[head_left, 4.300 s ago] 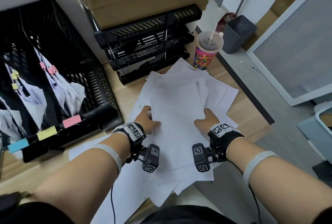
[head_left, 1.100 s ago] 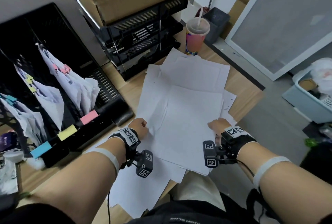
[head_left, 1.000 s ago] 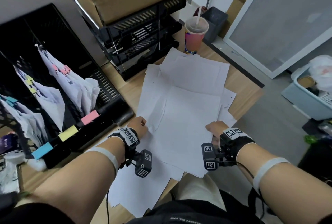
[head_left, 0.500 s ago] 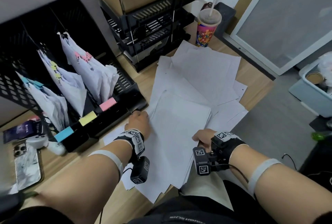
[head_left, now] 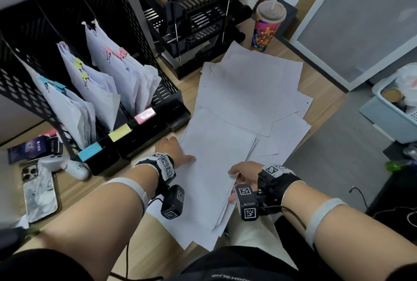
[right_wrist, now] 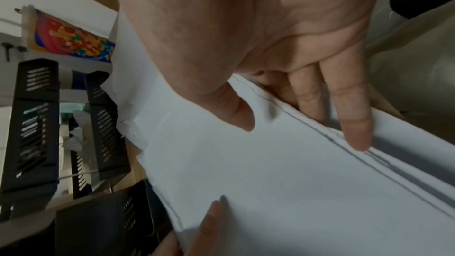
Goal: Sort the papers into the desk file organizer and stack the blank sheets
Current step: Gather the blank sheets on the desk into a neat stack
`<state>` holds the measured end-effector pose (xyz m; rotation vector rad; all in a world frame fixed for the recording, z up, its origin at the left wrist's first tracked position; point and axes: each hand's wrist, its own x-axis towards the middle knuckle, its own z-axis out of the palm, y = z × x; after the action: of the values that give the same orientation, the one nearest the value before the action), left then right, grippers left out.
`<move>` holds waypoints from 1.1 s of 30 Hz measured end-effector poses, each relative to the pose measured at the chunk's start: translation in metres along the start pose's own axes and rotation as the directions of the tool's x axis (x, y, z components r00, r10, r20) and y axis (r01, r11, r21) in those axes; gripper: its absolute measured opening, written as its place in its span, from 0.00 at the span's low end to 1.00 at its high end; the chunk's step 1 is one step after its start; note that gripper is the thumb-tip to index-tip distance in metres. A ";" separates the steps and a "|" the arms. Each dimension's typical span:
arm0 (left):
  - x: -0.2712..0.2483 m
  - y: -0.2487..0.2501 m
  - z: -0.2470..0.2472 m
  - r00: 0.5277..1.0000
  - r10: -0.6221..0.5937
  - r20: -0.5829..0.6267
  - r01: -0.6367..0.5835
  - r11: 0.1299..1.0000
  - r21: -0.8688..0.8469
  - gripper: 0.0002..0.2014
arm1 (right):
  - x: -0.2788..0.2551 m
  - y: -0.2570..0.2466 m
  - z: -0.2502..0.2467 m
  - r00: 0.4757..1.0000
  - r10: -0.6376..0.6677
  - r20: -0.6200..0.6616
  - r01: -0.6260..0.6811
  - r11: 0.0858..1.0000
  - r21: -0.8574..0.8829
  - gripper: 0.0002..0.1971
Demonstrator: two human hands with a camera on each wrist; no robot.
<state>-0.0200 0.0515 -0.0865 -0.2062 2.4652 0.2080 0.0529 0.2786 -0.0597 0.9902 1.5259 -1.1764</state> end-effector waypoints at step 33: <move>-0.086 -0.066 -0.126 0.877 0.280 -0.390 -0.447 0.774 -0.449 0.15 | -0.013 -0.059 -0.007 0.881 -0.455 -0.130 0.473 0.847 0.242 0.24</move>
<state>-0.0151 -0.0298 0.0584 0.0298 2.6762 1.1157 -0.0020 0.2716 -0.0338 0.8583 1.7519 -1.7461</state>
